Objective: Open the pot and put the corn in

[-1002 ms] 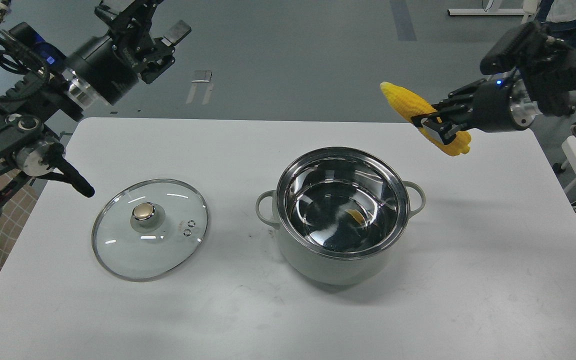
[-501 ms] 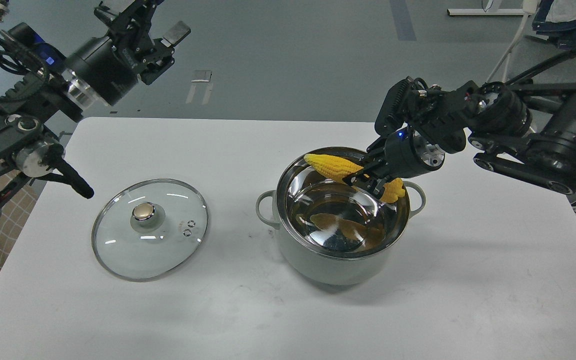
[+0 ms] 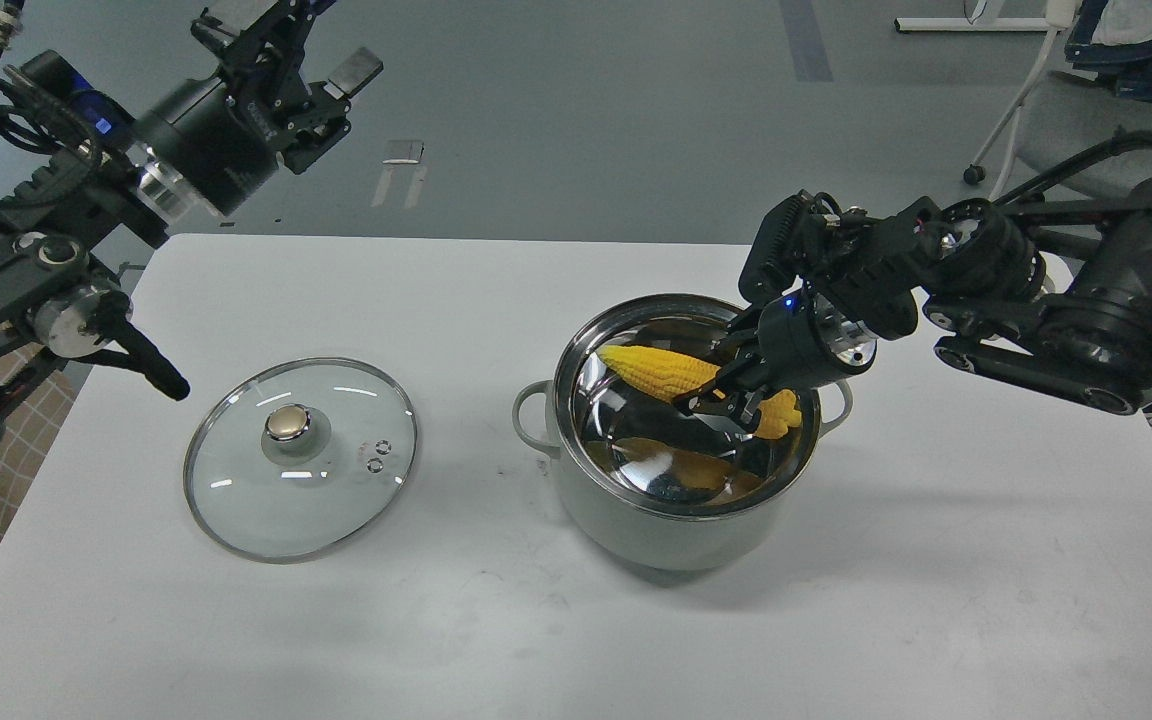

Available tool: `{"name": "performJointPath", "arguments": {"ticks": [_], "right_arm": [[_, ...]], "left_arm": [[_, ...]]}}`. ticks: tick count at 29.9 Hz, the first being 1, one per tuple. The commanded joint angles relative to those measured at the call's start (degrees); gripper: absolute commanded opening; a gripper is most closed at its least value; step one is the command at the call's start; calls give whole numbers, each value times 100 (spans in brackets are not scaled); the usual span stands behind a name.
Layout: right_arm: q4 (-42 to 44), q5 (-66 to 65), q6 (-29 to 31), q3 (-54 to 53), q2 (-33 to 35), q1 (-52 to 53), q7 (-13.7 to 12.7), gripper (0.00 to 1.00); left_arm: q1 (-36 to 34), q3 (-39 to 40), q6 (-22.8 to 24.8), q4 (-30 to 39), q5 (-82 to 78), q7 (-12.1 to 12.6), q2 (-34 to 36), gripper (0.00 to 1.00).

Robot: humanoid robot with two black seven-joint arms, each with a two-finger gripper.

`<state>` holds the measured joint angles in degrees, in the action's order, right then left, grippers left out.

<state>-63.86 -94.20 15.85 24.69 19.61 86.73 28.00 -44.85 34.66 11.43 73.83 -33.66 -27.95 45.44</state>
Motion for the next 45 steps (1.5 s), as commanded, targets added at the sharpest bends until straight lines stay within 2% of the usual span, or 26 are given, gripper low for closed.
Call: {"name": "performJointPath", "arguments": {"ticks": [1,4,6,14,17,22,26,29,33,36,39,41,44,45], "right_arm": [[6,50,-3,0,-1,-25,0,73],[6,77,-56,-9,-1,-25,0,89],[6,77,-117,-9,8,-25,0,91],[102,498,-188,-307,78,2,0,95],[487,1129,-214,-815,235,98,0,100],[1235,1974,-276,-1738,429,81,0,100],[1912,2835,-442,-2275,465,-200,0,100],[2421,3458,-767,-2783,430,-559,0,100],[2651,4355,-979,-3426,254,-1122,0,100],[2791,5366,-979,-3998,245,-1667,0,100],[2967,6271,-926,-4358,227,-2010,0,100],[2950,6955,-900,-4543,219,-2299,0,100],[2932,7580,-576,-4858,210,-2651,0,100],[2932,7583,-575,-4860,210,-2652,0,100]], "left_arm": [[2,14,0,0,0,0,8,93],[11,14,0,0,-9,0,0,93],[2,14,0,0,-9,0,0,93],[11,23,0,0,-9,0,0,94],[11,23,-44,-26,-9,0,-18,96],[2,41,-62,-131,0,-5,-228,98],[-6,58,-71,-439,70,-5,-466,98],[2,373,-62,-824,105,-5,-755,98],[2,787,35,-1449,158,0,-1239,98],[-6,1007,289,-1950,527,140,-1678,98],[-6,1034,745,-2302,913,438,-1942,98],[-6,1043,1228,-2591,1264,719,-2153,98],[-6,1043,1657,-3039,1520,791,-2408,98],[-6,1043,1657,-3041,1521,791,-2409,98]]}}
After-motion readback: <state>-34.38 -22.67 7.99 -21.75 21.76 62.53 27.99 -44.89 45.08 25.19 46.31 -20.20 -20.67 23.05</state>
